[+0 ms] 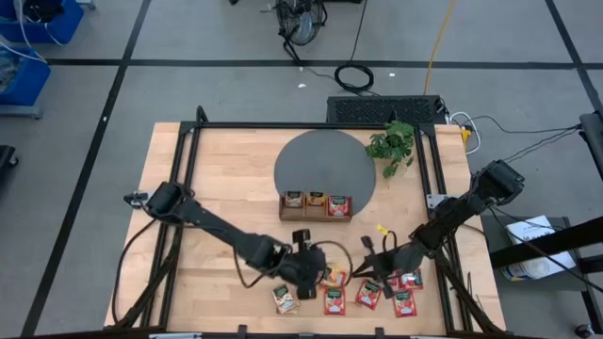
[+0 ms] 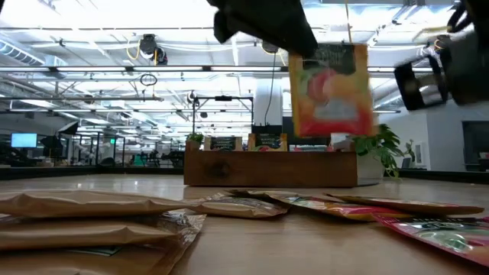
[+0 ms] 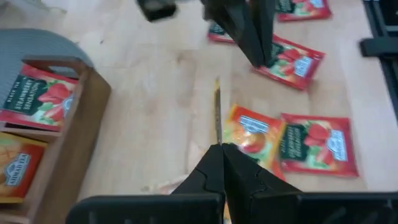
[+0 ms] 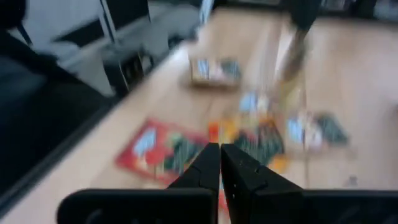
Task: Pick & Place Tea
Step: Put the yellow tea bag into the middle wooden organizer
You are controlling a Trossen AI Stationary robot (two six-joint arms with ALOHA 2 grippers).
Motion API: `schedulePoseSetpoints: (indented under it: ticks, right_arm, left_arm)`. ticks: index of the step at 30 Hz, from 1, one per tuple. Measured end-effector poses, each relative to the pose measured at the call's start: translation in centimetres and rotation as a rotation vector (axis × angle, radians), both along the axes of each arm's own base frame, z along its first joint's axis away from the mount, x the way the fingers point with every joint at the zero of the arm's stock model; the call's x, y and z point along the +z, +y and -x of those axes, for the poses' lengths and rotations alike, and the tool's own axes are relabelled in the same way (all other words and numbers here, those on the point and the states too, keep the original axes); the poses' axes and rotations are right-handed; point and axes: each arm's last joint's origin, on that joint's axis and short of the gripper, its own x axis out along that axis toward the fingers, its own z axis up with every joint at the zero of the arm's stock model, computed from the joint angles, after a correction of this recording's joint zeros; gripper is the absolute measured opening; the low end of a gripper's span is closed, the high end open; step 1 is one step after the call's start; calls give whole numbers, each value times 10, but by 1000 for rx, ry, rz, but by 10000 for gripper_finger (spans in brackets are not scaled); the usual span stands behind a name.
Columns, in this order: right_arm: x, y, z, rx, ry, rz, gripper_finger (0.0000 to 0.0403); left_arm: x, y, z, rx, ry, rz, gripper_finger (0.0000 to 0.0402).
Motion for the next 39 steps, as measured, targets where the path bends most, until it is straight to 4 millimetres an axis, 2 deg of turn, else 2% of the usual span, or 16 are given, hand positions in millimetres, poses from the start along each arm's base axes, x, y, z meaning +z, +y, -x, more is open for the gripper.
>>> schedulePoseSetpoints:
  ticks: [6, 14, 20, 28, 33, 36, 39]
  right_arm:
    - [17, -2, -8, -16, -181, -4, 59]
    - [25, -1, -33, -72, -82, 78, 157]
    - [34, -8, -47, -165, -73, 84, 204]
    - [37, -9, -51, -141, -81, 88, 215]
    - [44, -4, -58, -101, -12, 105, 202]
    - [43, -7, -62, -130, 78, 113, 193]
    - [42, -10, -63, -144, 91, 112, 186]
  left_arm:
    - [-4, -13, 6, 11, -6, -41, 1]
    - [-4, -15, 7, 23, -19, -44, 1]
    - [-4, -19, 9, 15, -19, -43, 1]
    - [-11, -18, 7, 18, 0, -42, 1]
    - [-16, -14, 2, 27, 7, -45, 0]
    - [-17, -11, 0, 39, 8, -42, 0]
    - [-18, -10, -1, 37, 13, -35, 0]
